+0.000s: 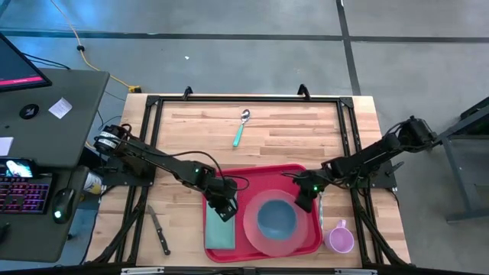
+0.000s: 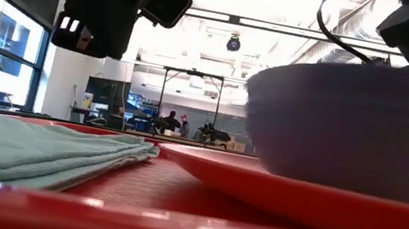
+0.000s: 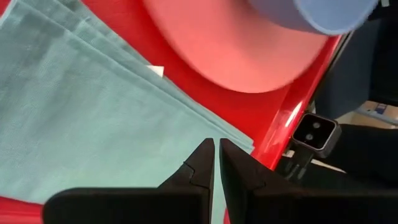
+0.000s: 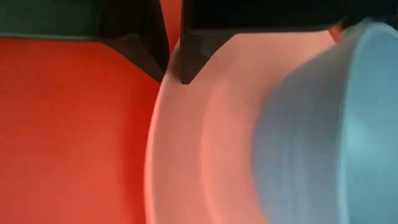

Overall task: Set up tray
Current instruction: Adjust the pink plate on the red tray

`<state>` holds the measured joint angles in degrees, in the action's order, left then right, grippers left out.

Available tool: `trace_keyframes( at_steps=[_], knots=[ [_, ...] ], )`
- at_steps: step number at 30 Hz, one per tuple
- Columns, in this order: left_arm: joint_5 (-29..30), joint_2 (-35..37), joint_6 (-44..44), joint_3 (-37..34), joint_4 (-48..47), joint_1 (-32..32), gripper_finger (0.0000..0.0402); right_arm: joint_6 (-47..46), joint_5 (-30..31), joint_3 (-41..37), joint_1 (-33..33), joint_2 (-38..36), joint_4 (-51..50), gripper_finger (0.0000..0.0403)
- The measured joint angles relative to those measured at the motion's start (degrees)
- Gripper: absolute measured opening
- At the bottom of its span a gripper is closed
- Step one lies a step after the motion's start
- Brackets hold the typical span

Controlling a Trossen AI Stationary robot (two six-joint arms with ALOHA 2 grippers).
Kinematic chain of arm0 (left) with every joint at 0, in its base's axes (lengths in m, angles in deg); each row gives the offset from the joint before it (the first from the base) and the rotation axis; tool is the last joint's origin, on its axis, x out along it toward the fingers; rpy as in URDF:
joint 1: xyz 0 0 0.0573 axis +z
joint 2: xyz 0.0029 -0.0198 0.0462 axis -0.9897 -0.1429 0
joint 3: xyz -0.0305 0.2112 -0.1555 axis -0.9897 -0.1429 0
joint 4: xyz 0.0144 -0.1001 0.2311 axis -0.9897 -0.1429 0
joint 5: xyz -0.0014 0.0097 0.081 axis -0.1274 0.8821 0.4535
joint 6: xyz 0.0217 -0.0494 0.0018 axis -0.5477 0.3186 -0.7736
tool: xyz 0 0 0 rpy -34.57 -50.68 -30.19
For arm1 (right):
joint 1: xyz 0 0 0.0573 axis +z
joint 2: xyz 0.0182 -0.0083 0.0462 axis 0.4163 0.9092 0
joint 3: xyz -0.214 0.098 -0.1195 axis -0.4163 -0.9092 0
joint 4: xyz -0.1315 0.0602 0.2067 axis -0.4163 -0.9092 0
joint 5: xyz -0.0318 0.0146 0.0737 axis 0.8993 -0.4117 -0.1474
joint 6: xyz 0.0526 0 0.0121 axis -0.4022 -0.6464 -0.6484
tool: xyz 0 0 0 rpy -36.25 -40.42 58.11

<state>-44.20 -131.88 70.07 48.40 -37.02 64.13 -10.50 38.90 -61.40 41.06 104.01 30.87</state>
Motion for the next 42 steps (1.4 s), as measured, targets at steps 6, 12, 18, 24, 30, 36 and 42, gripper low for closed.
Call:
trace_keyframes(
  at_steps=[6, 12, 18, 24, 30, 36, 42],
  knots=[
    [0.5, 0.0, -0.4, 0.0, -0.1, 0.0, 0.0060, -0.7, -3.9, 0.0, 0.1, 0.0, -0.7, 0.0007],
    [0.5, 0.0, -3.1, 0.0, -0.1, 0.0, 0.0060, -4.9, -1.6, 0.0, 0.1, 0.0, -1.0, 0.0021],
    [0.4, 0.0, -4.2, 0.0, -0.1, 0.0, 0.0060, -12.5, 0.1, 0.0, 0.0, 0.0, -1.3, 0.0017],
    [1.5, 0.0, -4.5, 0.0, 0.1, 0.0, 0.0060, -16.1, -1.0, 0.0, 0.0, -0.1, -1.3, 0.0010],
    [1.9, 0.0, -4.5, 0.0, 0.0, 0.0, 0.0060, -16.6, -3.6, 0.0, -0.1, 0.0, -0.4, 0.0018],
    [2.0, 0.0, -7.5, 0.0, -4.5, 0.0, 0.0060, -17.8, -4.1, -0.1, -0.1, 0.0, 0.8, 0.0068],
    [6.0, -0.1, -15.1, -1.1, -7.3, 0.0, 0.0060, -18.6, -6.0, -0.1, 0.0, 0.0, 1.3, 0.0124]
  ],
)
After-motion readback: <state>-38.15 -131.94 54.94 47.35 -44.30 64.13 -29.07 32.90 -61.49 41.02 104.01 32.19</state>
